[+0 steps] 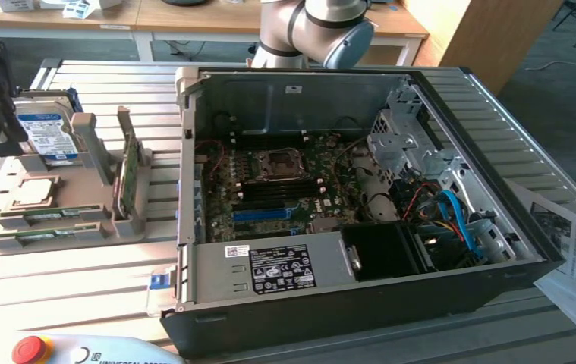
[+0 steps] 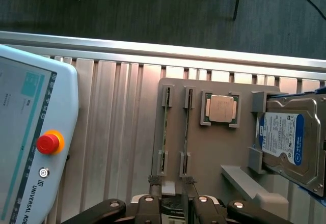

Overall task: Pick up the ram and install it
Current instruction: 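Pick up the ram and move it above insertion slot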

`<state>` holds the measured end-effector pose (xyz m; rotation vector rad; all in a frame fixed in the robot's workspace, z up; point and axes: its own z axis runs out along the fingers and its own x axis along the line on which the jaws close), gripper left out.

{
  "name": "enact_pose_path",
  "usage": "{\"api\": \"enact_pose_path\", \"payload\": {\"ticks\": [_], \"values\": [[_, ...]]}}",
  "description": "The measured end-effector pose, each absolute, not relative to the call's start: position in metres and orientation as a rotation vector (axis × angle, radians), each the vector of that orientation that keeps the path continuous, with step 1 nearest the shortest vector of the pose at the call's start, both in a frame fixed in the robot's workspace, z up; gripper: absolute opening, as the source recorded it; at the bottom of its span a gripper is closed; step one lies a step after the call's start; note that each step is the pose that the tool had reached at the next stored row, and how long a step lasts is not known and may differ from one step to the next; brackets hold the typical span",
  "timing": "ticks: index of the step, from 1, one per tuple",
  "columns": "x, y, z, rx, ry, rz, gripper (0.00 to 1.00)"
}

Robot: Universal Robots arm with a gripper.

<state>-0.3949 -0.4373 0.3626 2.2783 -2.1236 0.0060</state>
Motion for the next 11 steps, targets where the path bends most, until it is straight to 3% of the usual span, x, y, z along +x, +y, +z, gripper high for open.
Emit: {"api": "enact_pose_path", "payload": {"ticks": [11], "values": [[-0.395, -0.4376, 0.3602, 2.286, -2.13, 0.0, 0.3]]}}
